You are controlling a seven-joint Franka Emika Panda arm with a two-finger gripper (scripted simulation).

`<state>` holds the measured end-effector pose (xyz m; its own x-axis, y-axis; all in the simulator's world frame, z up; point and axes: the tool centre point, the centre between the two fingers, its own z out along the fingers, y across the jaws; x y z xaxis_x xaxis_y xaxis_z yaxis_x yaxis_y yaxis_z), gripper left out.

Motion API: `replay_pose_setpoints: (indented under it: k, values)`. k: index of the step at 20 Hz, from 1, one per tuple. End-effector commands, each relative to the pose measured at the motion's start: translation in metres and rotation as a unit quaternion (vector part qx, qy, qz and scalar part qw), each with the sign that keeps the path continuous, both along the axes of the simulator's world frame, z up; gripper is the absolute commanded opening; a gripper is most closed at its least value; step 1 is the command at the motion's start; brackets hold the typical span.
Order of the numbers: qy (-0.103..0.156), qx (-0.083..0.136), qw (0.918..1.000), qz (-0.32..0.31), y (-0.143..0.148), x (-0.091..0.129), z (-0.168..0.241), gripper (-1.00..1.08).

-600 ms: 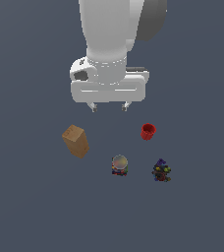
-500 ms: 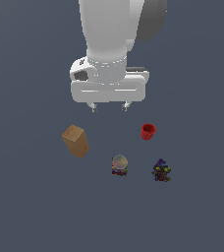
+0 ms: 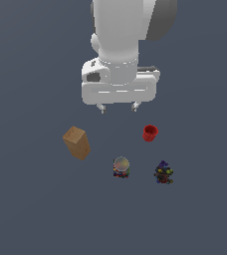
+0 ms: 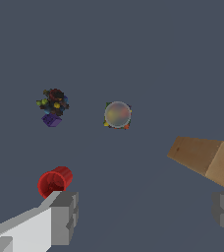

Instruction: Pick up a designated object from a clutter of objects.

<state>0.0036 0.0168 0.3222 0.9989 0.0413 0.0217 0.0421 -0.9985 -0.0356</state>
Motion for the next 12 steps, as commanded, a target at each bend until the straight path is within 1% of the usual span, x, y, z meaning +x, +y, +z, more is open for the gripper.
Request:
replay_pose_setpoints:
  k: [1, 7, 12]
  values:
    - [0.0, 0.001, 1.0, 0.002, 0.002, 0.0, 0.0, 1.0]
    - [0.001, 0.001, 0.9998, -0.019, -0.012, 0.002, -0.01, 1.0]
    - [0.004, 0.0, 0.9975, -0.07, -0.048, 0.005, -0.035, 1.0]
